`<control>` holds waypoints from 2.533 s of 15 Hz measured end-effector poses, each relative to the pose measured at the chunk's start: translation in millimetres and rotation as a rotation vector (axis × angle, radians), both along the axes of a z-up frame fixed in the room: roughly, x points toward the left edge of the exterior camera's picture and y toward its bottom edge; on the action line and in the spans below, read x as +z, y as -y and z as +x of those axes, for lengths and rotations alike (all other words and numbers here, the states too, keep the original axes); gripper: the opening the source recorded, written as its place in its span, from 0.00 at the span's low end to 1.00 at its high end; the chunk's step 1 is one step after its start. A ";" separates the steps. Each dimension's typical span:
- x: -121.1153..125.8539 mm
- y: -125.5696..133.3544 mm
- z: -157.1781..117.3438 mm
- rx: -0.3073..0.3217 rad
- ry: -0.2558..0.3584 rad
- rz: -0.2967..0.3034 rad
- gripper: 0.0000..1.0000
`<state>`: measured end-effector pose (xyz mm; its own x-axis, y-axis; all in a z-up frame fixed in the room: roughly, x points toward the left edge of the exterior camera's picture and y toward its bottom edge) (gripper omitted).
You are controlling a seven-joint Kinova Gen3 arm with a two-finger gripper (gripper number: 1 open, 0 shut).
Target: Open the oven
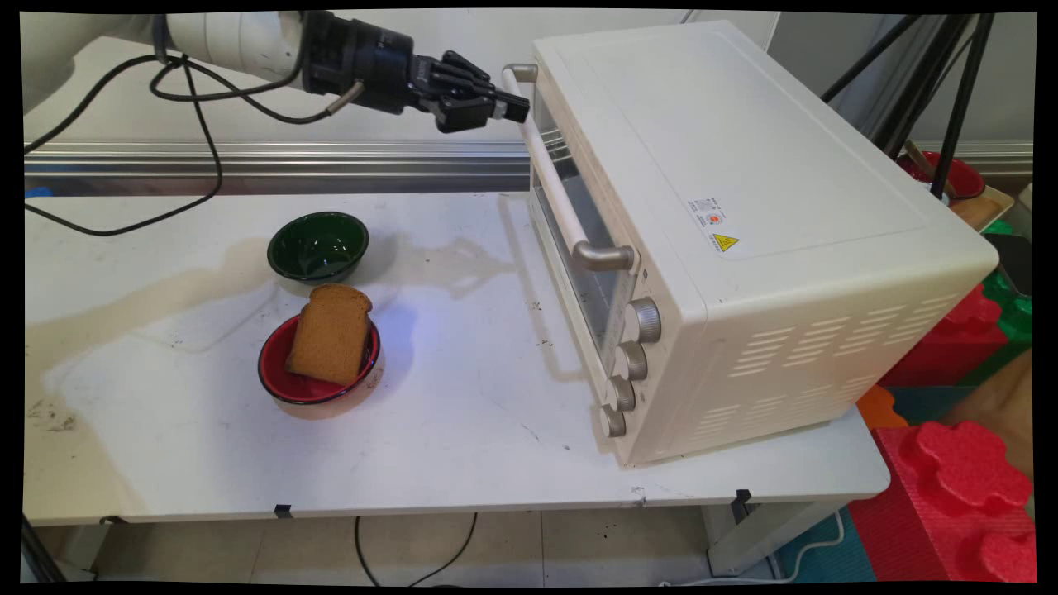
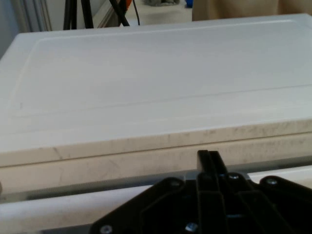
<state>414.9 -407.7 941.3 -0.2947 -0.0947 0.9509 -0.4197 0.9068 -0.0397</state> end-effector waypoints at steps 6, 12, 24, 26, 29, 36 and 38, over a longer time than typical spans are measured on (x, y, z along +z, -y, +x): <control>-9.5 9.4 -14.8 -0.014 0.049 -0.018 0.00; -15.6 14.2 -20.6 -0.022 0.078 -0.026 0.00; -21.1 6.4 1.2 -0.053 0.149 -0.023 0.00; -21.2 5.2 5.4 -0.057 0.157 -0.020 0.00; -22.1 -0.3 17.2 -0.058 0.177 -0.013 0.00; -32.1 -14.8 41.6 -0.076 0.231 0.019 0.00; -36.2 -18.4 47.1 -0.083 0.245 0.030 0.00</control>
